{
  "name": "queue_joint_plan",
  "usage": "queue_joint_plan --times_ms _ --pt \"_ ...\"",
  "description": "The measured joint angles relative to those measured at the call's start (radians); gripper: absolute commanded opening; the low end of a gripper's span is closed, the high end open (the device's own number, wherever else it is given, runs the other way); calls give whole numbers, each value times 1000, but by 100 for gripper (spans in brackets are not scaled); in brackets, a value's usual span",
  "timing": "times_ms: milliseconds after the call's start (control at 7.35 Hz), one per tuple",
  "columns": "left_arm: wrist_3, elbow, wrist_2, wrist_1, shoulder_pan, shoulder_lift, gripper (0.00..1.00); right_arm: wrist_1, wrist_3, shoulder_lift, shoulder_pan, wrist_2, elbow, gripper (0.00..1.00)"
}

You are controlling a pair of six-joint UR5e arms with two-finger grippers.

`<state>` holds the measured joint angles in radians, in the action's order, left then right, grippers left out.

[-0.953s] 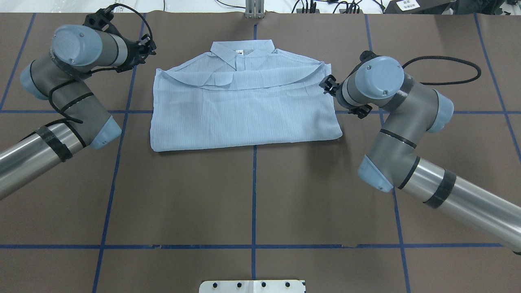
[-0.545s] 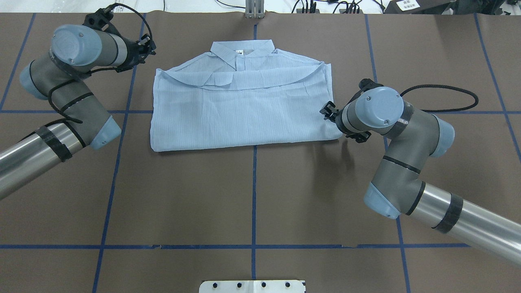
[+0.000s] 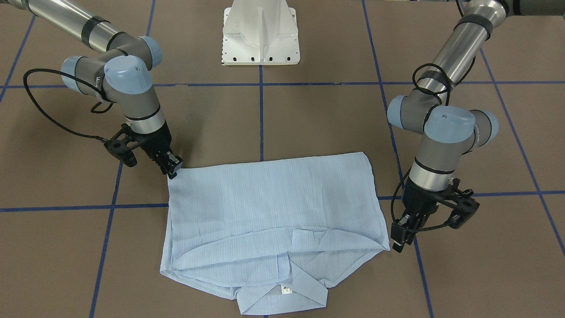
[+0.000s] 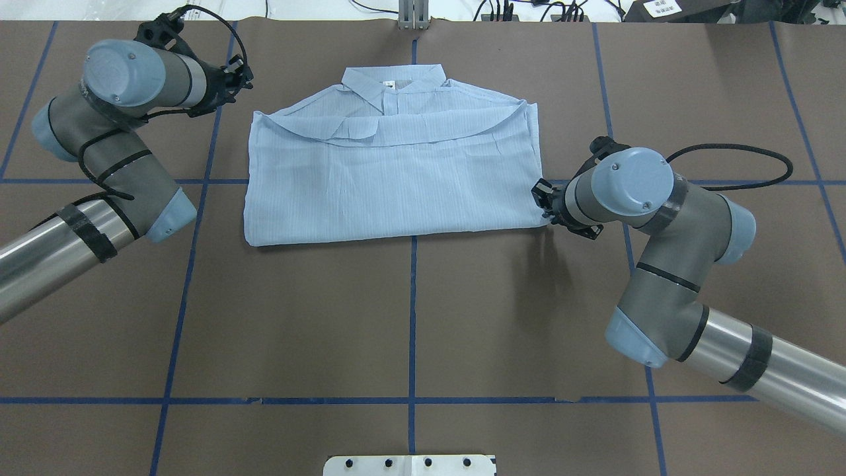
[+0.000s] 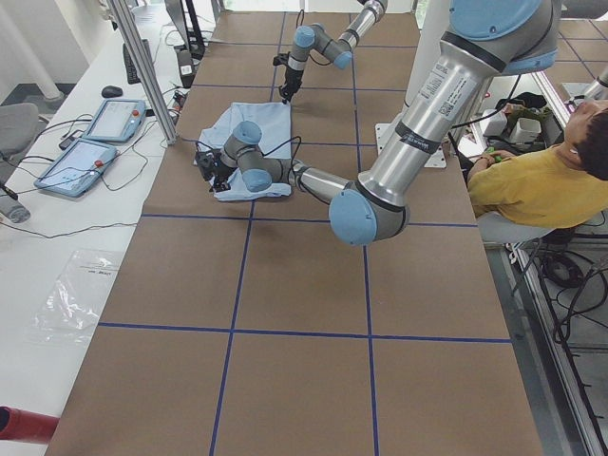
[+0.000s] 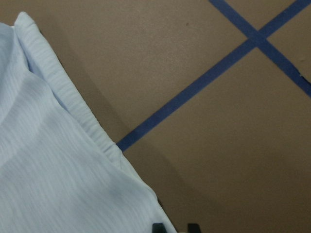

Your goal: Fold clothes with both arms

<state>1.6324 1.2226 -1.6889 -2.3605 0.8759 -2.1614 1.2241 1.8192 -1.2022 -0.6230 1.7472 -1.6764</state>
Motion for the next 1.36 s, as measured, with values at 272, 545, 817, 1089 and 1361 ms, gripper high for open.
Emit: queue_joint_plan --times_ms 272,545,817,1089,1361 --pt "1 1 0 2 0 0 49 11 2 -58 6 53 -99 0" --pt "3 2 0 2 0 -1 49 20 32 -144 25 94 -208 34" --pt "7 3 0 2 0 -1 49 14 76 -126 36 78 -184 60" --pt "9 3 2 2 0 0 49 11 94 -36 27 13 -88 63" --pt "10 3 3 2 -1 0 49 11 96 0 9 -7 -23 62"
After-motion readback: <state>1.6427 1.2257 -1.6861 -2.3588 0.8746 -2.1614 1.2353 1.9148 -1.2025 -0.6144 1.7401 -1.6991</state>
